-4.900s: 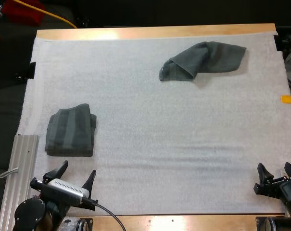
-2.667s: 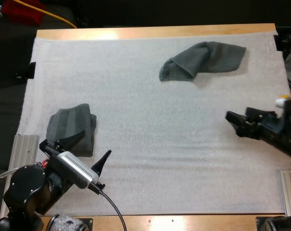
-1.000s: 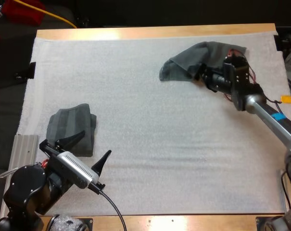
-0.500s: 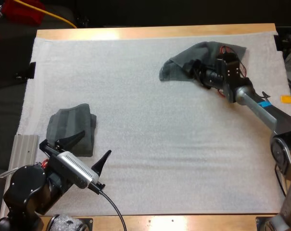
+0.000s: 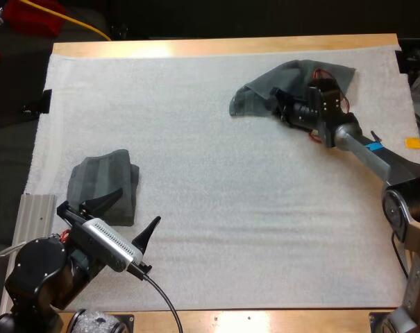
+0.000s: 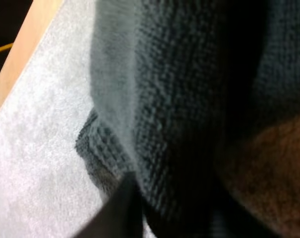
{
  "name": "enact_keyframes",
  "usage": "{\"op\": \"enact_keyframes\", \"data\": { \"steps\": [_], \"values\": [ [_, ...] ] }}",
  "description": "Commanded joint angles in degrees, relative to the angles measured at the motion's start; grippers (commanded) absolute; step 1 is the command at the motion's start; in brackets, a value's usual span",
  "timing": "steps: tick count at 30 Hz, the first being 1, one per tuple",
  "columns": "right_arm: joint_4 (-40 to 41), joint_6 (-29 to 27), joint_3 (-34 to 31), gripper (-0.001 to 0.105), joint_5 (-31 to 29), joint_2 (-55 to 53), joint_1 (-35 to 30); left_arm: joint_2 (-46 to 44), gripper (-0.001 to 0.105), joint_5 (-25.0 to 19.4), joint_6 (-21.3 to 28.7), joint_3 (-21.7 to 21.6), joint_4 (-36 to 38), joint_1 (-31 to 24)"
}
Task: Pick towel from pile, fold and stack
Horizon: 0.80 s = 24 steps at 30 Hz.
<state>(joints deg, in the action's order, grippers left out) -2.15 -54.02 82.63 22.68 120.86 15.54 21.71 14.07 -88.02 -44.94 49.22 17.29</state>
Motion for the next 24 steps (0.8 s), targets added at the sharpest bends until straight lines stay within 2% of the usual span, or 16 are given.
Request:
{"op": "enact_keyframes", "data": {
  "steps": [1, 4, 7, 15, 18, 21, 24],
  "values": [
    [-0.6, -0.4, 0.3, 0.002, 0.7, -0.6, 0.0, 0.1, 0.069, -0.6, 0.1, -0.4, -0.7, 0.2],
    [-0.2, -2.5, 0.3, 0.003, 0.7, -1.6, 0.0, 0.1, 0.069, -0.6, 0.1, -0.4, -0.7, 0.2],
    [2.2, -7.1, 0.3, 0.003, 0.6, -3.8, 0.1, 0.1, 0.069, -0.6, 0.1, -0.4, -0.7, 0.2],
    [18.7, -28.2, 0.3, 0.003, -4.5, -14.4, 0.2, 0.1, 0.069, -0.6, 0.1, -0.4, -0.7, 0.2],
    [24.1, -34.3, 0.3, 0.003, -4.9, -18.8, 0.2, 0.1, 0.069, -0.6, 0.1, -0.4, -0.7, 0.2],
    [27.9, -37.9, 0.3, 0.003, -5.7, -23.4, 0.2, 0.1, 0.069, -0.6, 0.1, -0.4, -0.7, 0.2],
    [30.2, -39.3, 0.3, 0.003, -6.2, -27.6, 0.2, 0.1, 0.069, -0.6, 0.1, -0.4, -0.7, 0.2]
  ]
}}
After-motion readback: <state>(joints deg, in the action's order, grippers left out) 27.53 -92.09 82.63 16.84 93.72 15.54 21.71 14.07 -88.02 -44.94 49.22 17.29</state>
